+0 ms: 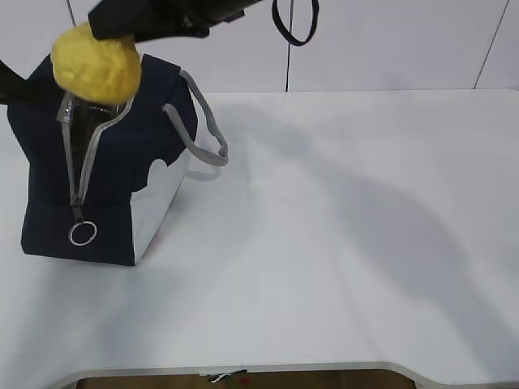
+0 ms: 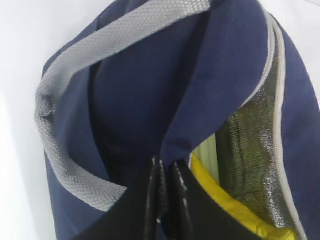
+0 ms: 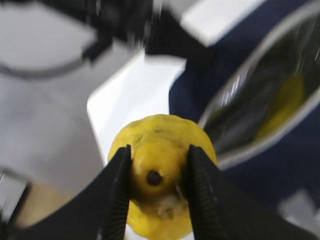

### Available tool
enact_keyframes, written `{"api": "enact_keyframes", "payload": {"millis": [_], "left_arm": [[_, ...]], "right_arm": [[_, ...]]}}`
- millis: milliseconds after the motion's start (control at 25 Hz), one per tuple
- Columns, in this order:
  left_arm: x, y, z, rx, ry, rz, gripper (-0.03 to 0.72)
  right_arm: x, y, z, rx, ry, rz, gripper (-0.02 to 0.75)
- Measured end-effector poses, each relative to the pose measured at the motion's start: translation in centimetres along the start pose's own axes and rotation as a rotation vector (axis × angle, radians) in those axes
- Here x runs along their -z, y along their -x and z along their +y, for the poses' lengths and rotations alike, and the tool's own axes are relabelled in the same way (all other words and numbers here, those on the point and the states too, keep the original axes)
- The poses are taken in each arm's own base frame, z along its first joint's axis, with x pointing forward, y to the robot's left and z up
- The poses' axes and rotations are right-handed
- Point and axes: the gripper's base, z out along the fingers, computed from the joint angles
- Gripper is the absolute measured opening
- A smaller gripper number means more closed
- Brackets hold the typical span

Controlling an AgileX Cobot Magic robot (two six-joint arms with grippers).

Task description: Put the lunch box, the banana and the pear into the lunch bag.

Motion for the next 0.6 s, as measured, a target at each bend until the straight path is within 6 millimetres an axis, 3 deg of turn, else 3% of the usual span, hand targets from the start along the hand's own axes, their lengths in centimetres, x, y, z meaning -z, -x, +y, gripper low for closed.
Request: {"api": "enact_keyframes", "payload": {"millis": [200, 440, 600], "left_arm": [[0.0, -0.1, -0.1, 0.002, -0.008, 0.008, 0.027], [0.0, -0.1, -0.1, 0.005, -0.012, 0.008, 0.027], [0.0, -0.1, -0.1, 0.005, -0.013, 0.009, 0.027]], "right_arm": [[-1.8, 1.1, -1.9, -0.020, -0.004, -0.222, 0.273], [-5.7, -0.4, -5.5, -0.076, 0.007, -0.335, 0.273], [-7.1, -1.4, -7.1, -0.117, -0.015, -0.343, 0.273]]}}
